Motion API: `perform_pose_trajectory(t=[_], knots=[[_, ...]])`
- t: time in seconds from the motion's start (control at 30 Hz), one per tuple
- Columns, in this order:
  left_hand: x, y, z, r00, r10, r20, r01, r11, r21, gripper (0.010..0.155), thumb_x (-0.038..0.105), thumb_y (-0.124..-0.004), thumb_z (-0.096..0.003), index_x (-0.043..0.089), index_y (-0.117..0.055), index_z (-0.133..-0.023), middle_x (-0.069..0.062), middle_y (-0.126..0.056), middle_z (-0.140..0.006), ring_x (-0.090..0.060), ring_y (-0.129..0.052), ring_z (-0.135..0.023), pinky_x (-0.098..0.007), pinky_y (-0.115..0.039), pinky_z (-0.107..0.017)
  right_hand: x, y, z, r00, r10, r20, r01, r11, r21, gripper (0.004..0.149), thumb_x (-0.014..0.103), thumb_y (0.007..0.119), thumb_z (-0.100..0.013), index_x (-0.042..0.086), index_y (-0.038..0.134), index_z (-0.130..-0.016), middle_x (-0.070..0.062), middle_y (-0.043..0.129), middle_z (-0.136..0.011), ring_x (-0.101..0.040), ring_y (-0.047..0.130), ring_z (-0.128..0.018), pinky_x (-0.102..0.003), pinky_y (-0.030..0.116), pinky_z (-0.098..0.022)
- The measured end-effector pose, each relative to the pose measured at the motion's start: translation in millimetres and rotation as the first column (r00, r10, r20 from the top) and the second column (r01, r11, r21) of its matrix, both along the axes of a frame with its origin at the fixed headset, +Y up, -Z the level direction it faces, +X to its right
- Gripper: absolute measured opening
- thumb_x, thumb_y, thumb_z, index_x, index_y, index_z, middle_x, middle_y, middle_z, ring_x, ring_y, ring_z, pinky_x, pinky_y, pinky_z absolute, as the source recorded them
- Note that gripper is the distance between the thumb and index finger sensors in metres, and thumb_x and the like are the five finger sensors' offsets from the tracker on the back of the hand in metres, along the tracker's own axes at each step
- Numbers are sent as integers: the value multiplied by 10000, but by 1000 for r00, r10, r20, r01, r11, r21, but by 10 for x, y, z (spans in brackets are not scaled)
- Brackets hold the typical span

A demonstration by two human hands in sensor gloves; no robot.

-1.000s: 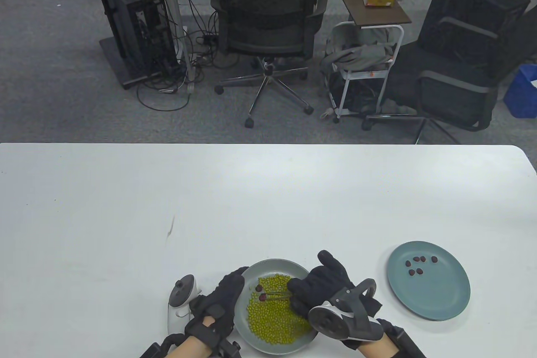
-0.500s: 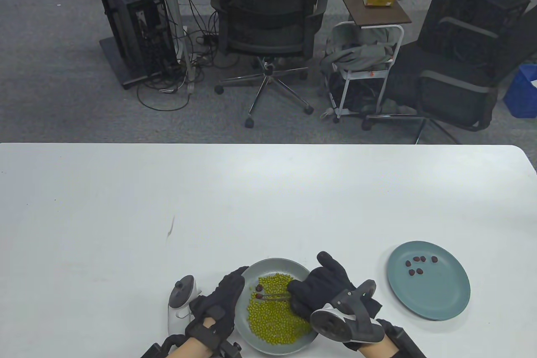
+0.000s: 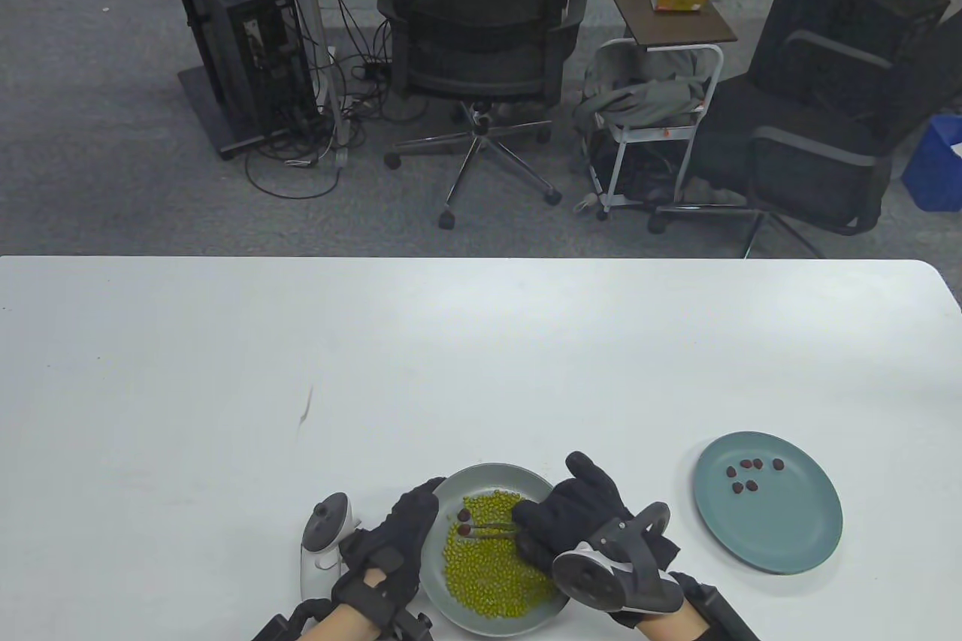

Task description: Pick cranberries with tweezers into plate

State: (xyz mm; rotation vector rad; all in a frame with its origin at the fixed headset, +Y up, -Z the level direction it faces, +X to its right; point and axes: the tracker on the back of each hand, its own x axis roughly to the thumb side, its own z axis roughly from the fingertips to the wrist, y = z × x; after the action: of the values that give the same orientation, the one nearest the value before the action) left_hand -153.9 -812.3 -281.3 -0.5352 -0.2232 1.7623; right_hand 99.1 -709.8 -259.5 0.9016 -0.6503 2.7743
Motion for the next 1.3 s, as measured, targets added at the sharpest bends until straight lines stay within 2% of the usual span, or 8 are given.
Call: perform_pose_trajectory(t=[0.3, 0.5, 0.77, 0.97, 1.13, 1.17, 1.2, 1.3], knots=[[6, -14, -1, 1000, -9, 8, 9, 1000, -4, 604, 525, -597, -528, 218, -429, -1021, -62, -732, -905, -279, -1045, -395, -324, -907, -212, -4, 2, 13, 1000, -10, -16, 10, 1000, 0, 450, 528, 755, -345, 301, 865, -718, 178, 927, -467, -113, 914, -601, -465, 485, -764], [2, -23, 22, 1000, -3, 7, 3, 1000, -17, 603, 524, -597, -528, 219, -429, -1020, -59, -733, -904, -276, -1044, -398, -323, -907, -213, 149, 188, 42, 999, -33, 1, 32, 997, 70, 452, 533, 756, -341, 303, 868, -714, 179, 929, -462, -110, 918, -596, -465, 491, -763], [-47, -2, 3, 1000, 11, -18, -11, 1000, -12, 603, 524, -596, -527, 220, -427, -1019, -58, -732, -904, -274, -1044, -400, -322, -908, -214, 787, 502, -90, 979, -114, 171, 89, 985, 145, 454, 544, 776, -331, 300, 883, -698, 181, 934, -444, -103, 932, -574, -465, 510, -758], [-73, 6, -5, 999, 16, -30, -16, 1000, -6, 603, 524, -595, -528, 220, -425, -1020, -58, -731, -905, -274, -1045, -401, -323, -908, -216, 1317, 641, -270, 937, -136, 323, 96, 986, 137, 453, 548, 791, -322, 295, 899, -681, 181, 942, -427, -102, 943, -556, -466, 522, -754], [-97, 6, -17, 999, 18, -42, -18, 1000, -5, 603, 524, -596, -528, 220, -425, -1020, -59, -731, -905, -275, -1044, -403, -323, -908, -218, 1798, 657, -427, 864, -138, 484, 131, 990, 49, 452, 551, 797, -321, 293, 906, -676, 182, 945, -420, -103, 946, -550, -467, 527, -753], [-101, 7, -19, 999, 17, -44, -17, 1000, -4, 603, 524, -595, -528, 220, -425, -1020, -58, -731, -905, -274, -1044, -403, -323, -908, -218, 1880, 654, -450, 822, -157, 548, 148, 987, 62, 449, 551, 806, -321, 285, 918, -665, 181, 949, -409, -105, 955, -533, -469, 540, -747], [-108, 6, -18, 999, 18, -48, -18, 1000, -5, 603, 524, -596, -528, 220, -426, -1020, -58, -731, -905, -275, -1044, -403, -323, -908, -217, 2006, 654, -501, 746, -112, 656, 160, 987, -14, 448, 551, 811, -320, 283, 925, -660, 180, 952, -403, -108, 959, -528, -477, 547, -743], [-120, 8, -23, 998, 22, -53, -22, 1000, -7, 603, 525, -595, -528, 221, -424, -1020, -57, -731, -905, -275, -1044, -402, -323, -908, -218, 2293, 599, -547, 643, -61, 763, 218, 970, -106, 450, 551, 814, -323, 277, 928, -662, 179, 954, -403, -111, 963, -527, -482, 558, -735]])
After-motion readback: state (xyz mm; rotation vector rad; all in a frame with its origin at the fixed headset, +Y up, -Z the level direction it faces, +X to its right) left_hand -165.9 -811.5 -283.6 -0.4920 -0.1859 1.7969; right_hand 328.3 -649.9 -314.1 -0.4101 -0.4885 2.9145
